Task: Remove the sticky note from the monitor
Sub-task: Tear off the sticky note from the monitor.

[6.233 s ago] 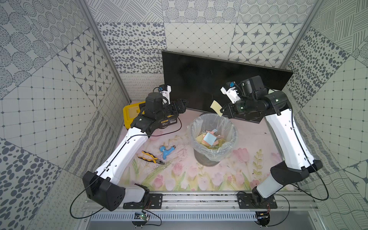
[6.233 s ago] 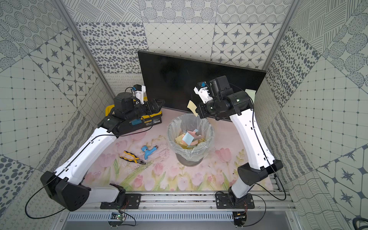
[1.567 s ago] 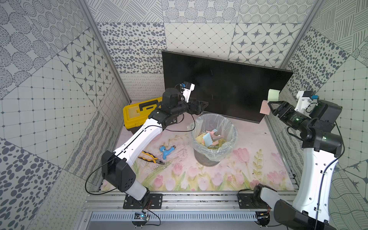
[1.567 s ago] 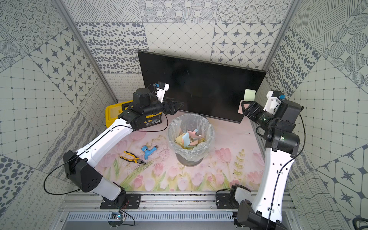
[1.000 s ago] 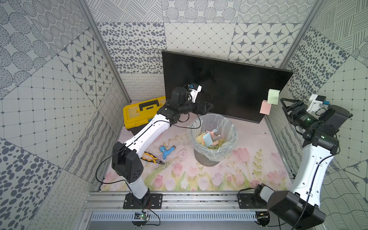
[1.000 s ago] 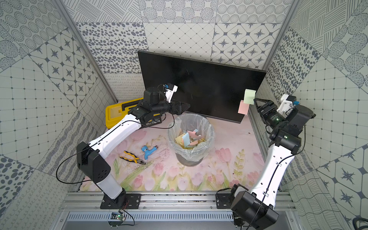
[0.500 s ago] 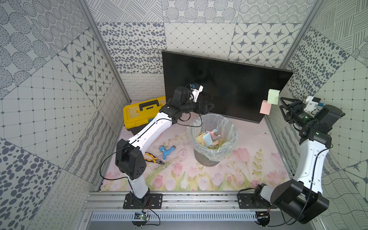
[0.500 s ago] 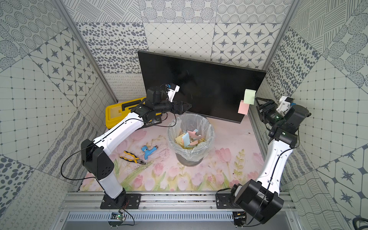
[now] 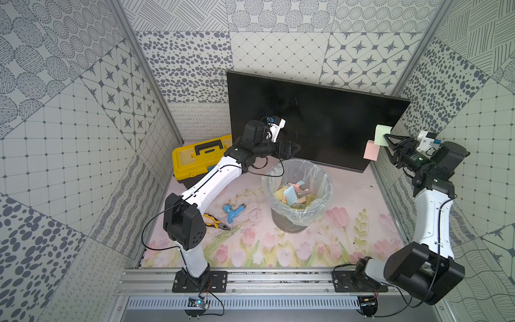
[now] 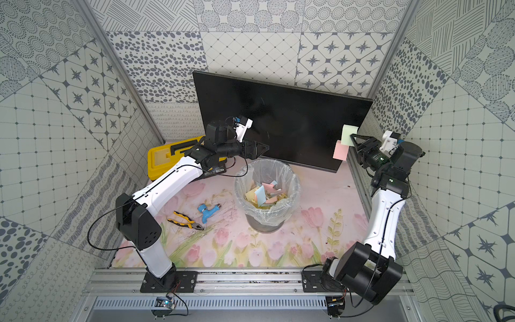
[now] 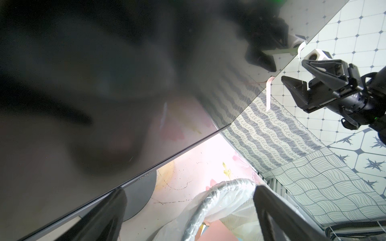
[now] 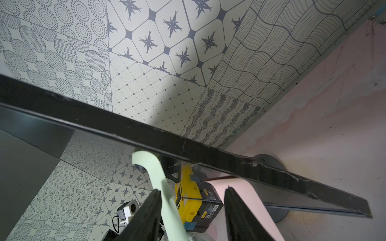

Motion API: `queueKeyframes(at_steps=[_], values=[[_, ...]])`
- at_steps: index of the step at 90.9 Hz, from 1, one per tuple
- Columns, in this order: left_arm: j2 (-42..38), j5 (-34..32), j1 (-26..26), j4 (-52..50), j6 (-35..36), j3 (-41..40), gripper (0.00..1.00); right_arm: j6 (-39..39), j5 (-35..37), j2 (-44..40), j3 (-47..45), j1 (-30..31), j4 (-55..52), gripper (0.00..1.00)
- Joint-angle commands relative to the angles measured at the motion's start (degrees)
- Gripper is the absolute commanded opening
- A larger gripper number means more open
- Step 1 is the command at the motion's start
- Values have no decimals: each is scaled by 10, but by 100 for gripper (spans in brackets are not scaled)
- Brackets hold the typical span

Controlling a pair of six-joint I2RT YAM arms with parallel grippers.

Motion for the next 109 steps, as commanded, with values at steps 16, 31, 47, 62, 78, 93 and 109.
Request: queueKeyframes(at_steps=[16, 31, 47, 62, 78, 93, 109], values=[[10, 14, -1, 8, 1, 10, 99, 7, -11, 6, 12, 11, 57, 31], [9, 14, -1, 7, 3, 11, 100, -13, -14, -3, 18, 14, 55, 11], [10, 14, -1, 6, 6, 13, 99, -34, -13, -20, 21, 14, 37, 0], [14, 13, -1, 2, 4, 18, 99, -46, -17, -40, 20, 19, 33, 0], [18, 15, -1, -5, 10, 25, 99, -56, -19, -62, 21, 20, 29, 0], [19, 16, -1, -7, 15, 28, 99, -66, -22, -77, 29, 21, 15, 0], [15, 12, -1, -10, 20, 29, 100, -78, -25, -90, 30, 21, 6, 0]])
